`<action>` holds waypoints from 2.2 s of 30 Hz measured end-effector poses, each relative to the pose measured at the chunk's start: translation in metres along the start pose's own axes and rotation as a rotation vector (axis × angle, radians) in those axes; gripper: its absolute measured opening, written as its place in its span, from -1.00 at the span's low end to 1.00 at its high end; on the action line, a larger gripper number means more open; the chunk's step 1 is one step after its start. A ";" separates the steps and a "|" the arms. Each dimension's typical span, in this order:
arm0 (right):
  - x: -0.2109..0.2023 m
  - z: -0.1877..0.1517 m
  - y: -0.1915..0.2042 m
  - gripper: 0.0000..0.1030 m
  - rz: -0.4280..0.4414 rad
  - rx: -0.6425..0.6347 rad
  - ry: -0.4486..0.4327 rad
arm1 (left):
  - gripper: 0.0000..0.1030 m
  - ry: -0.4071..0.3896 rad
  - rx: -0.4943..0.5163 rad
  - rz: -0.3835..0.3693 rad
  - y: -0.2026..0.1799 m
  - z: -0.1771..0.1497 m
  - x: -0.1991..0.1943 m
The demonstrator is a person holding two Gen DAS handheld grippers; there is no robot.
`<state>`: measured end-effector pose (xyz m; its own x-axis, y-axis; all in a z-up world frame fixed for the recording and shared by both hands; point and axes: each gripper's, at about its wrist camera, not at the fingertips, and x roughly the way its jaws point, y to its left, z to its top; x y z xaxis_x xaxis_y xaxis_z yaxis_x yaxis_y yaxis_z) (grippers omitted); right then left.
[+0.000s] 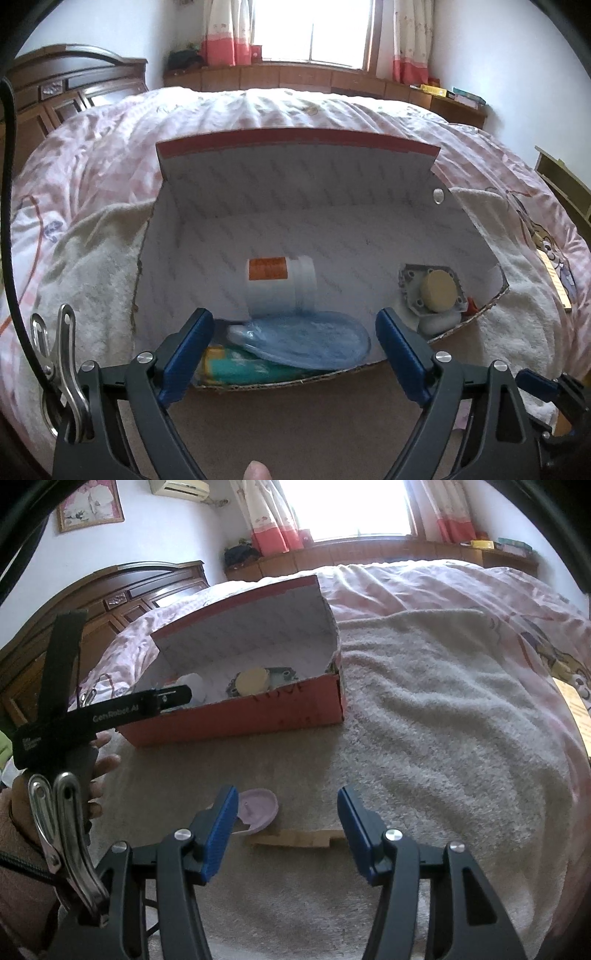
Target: Organize rigid objects
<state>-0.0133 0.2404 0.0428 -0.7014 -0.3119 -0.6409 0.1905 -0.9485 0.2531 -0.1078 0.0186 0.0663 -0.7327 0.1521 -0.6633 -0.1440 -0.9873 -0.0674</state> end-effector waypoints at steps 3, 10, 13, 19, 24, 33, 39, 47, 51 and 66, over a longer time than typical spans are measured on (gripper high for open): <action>0.000 -0.001 0.001 0.15 0.004 -0.003 0.001 | 0.78 -0.010 0.002 -0.005 0.001 0.001 -0.003; 0.000 -0.001 0.001 0.15 0.005 -0.004 0.001 | 0.78 0.000 -0.004 -0.029 0.000 -0.002 -0.012; 0.000 -0.002 0.003 0.15 0.004 -0.010 0.003 | 0.78 0.006 0.001 -0.051 -0.003 -0.005 -0.019; -0.002 -0.004 0.005 0.15 0.008 -0.018 0.007 | 0.78 0.012 0.043 -0.096 -0.015 -0.019 -0.035; -0.005 -0.008 0.004 0.15 -0.003 -0.025 0.018 | 0.78 0.031 0.085 -0.138 -0.031 -0.030 -0.041; -0.008 -0.015 -0.013 0.15 -0.037 0.022 0.028 | 0.69 0.116 0.168 -0.153 -0.059 -0.060 -0.029; -0.008 -0.016 -0.015 0.16 -0.040 0.019 0.027 | 0.31 0.184 0.178 -0.157 -0.067 -0.069 -0.016; -0.007 -0.018 -0.017 0.15 -0.042 0.026 0.031 | -0.17 0.168 0.255 -0.147 -0.081 -0.075 -0.014; -0.007 -0.018 -0.017 0.16 -0.043 0.026 0.031 | -0.49 0.150 0.256 -0.139 -0.077 -0.075 -0.017; 0.005 -0.025 -0.011 0.55 -0.075 0.005 0.074 | -0.65 0.151 0.121 -0.055 -0.026 -0.078 -0.024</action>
<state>-0.0015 0.2479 0.0187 -0.6611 -0.2430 -0.7099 0.1354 -0.9692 0.2057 -0.0347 0.0375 0.0263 -0.6148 0.1884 -0.7658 -0.2672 -0.9634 -0.0225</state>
